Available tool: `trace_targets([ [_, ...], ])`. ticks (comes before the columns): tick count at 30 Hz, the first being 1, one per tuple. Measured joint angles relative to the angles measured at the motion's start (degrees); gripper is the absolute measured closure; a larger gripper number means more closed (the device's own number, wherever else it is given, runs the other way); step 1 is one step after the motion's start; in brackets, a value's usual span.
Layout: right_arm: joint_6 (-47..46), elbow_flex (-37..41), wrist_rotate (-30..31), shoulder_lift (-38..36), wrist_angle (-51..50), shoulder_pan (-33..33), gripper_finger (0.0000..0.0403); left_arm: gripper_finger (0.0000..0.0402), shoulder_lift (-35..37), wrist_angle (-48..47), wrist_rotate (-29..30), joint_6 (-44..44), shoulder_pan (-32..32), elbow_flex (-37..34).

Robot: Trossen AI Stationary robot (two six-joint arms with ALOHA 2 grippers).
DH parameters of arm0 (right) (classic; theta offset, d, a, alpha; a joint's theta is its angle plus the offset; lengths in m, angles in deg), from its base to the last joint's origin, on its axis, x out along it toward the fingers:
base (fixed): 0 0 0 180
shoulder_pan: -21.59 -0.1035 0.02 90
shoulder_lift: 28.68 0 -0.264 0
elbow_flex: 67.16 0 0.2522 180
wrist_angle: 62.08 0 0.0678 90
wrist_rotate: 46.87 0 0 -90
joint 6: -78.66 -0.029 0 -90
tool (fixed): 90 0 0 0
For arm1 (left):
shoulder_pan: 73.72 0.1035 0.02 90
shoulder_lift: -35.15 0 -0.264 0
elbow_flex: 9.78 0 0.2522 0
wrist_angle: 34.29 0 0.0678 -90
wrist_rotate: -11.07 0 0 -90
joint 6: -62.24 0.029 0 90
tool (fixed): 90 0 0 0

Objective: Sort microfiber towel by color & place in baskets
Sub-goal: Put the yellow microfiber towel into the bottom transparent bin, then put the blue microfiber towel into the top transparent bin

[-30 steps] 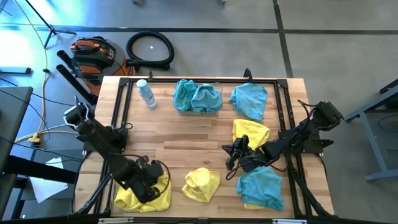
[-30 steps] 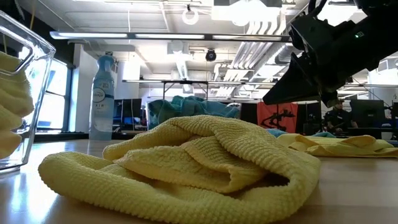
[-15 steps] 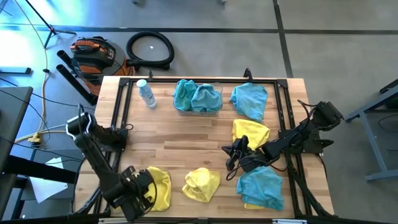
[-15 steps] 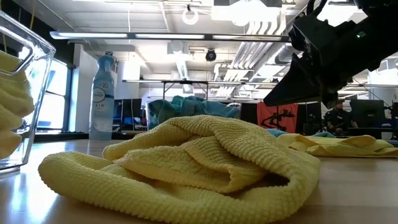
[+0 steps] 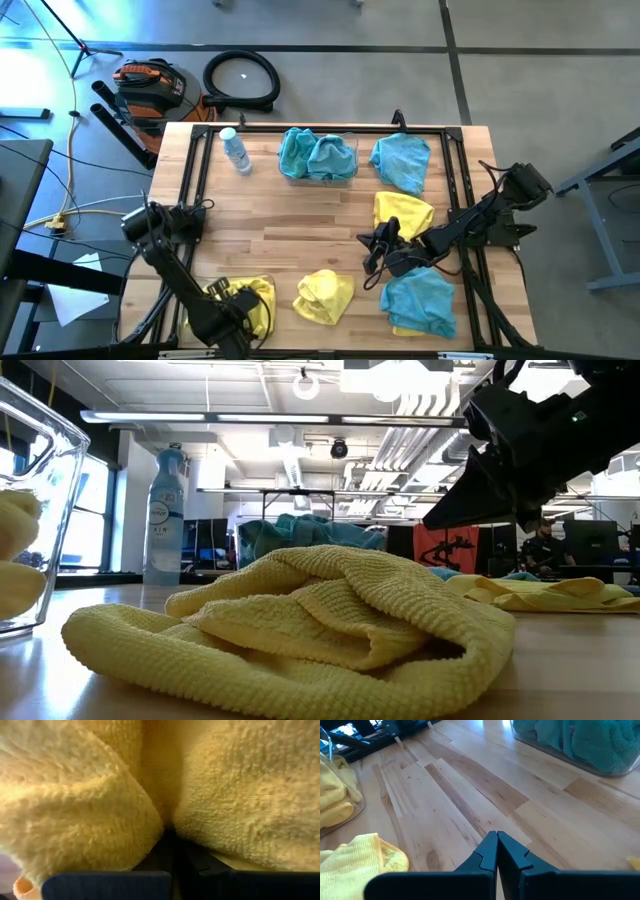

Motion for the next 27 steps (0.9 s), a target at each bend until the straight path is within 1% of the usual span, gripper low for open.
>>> trace_targets([
  [3, 0.5, 0.0, -0.1, 0.0, 0.0, 0.8, 0.0402, 0.0401, 1.2, 0.0, -0.2, 0.7, 0.3, -0.1],
  [6, 0.5, 0.0, -1.7, 0.0, 0.0, 1.6, 0.0402, 0.0401, 3.9, -0.7, 0.3, 0.6, 0.0, 0.2],
  [9, 0.5, 0.0, -2.3, 0.0, 0.0, 2.1, 0.0402, 0.0401, 7.6, -1.1, 2.7, 1.2, -0.4, 0.4],
  [13, 0.9, 0.0, -2.8, 0.0, 0.0, 2.1, 0.0402, 0.0401, 12.7, -2.5, 7.8, 1.8, -1.1, 0.4],
  [16, 0.9, 0.0, -2.7, 0.0, 0.0, 2.1, 0.0402, 0.0401, 15.6, -4.2, 12.9, 5.9, -1.6, 0.4],
  [20, 0.9, 0.0, -2.6, 0.0, 0.0, 2.1, 0.0402, 0.0401, 18.0, -3.8, 24.6, 15.2, -1.8, -0.6],
  [22, 0.9, 0.0, -2.6, 0.0, 0.0, 2.1, 0.0402, 0.0401, 18.8, -3.4, 28.8, 19.4, -1.1, -1.7],
  [24, 0.8, 0.0, -2.7, 0.0, 0.0, 2.1, 0.0402, 0.0401, 20.0, -3.5, 31.0, 21.9, 0.1, -3.4],
  [27, 0.4, 0.0, -4.2, 0.0, 0.0, 2.1, 0.0402, 0.0401, 22.8, -2.6, 32.1, 24.6, 2.4, -7.4],
])
